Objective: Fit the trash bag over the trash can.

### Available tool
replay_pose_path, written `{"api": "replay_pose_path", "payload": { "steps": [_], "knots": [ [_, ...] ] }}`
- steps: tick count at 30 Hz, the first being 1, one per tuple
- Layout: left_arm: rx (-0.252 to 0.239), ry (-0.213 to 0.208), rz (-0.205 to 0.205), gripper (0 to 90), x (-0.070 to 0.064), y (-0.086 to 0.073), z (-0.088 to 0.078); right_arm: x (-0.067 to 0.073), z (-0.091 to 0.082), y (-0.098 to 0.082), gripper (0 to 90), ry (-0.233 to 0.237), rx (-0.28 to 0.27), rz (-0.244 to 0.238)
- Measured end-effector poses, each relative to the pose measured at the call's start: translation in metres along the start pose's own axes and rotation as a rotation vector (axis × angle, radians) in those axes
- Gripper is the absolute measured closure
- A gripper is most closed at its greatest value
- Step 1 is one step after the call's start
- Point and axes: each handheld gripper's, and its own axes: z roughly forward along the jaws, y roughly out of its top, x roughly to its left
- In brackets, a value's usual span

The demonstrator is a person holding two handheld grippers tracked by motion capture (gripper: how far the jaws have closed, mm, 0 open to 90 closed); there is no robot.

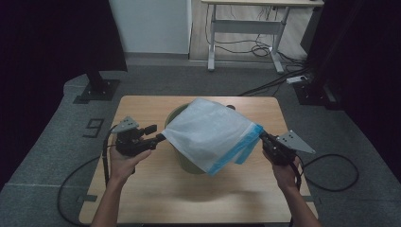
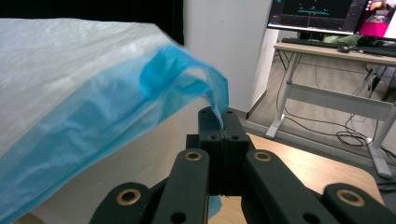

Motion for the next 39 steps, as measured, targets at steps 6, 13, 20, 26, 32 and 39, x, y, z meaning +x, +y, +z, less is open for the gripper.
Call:
{"api": "replay_pose_path", "payload": {
  "steps": [6, 13, 20, 26, 32, 39],
  "knots": [
    [-0.037, 0.010, 0.015, 33.3, -0.009, 0.004, -0.018, -0.004, -0.004, 0.002, 88.4, -0.013, 0.001, 0.002],
    [-0.036, -0.023, 0.072, 31.3, -0.040, 0.024, -0.015, 0.009, -0.001, 0.009, 88.3, 0.021, -0.017, -0.015],
    [0.010, -0.031, 0.078, 28.4, -0.059, 0.033, 0.020, 0.026, 0.007, 0.015, 88.3, 0.072, -0.020, -0.029],
    [0.050, -0.042, 0.091, 24.9, -0.073, 0.029, 0.047, 0.034, 0.012, 0.013, 88.3, 0.098, -0.012, -0.029],
    [0.050, -0.041, 0.083, 21.3, -0.078, 0.026, 0.061, 0.039, 0.013, 0.013, 88.3, 0.114, -0.010, -0.032],
    [0.069, -0.032, 0.102, 20.6, -0.089, 0.023, 0.075, 0.039, 0.012, 0.014, 88.3, 0.115, -0.011, -0.033]
  ]
}}
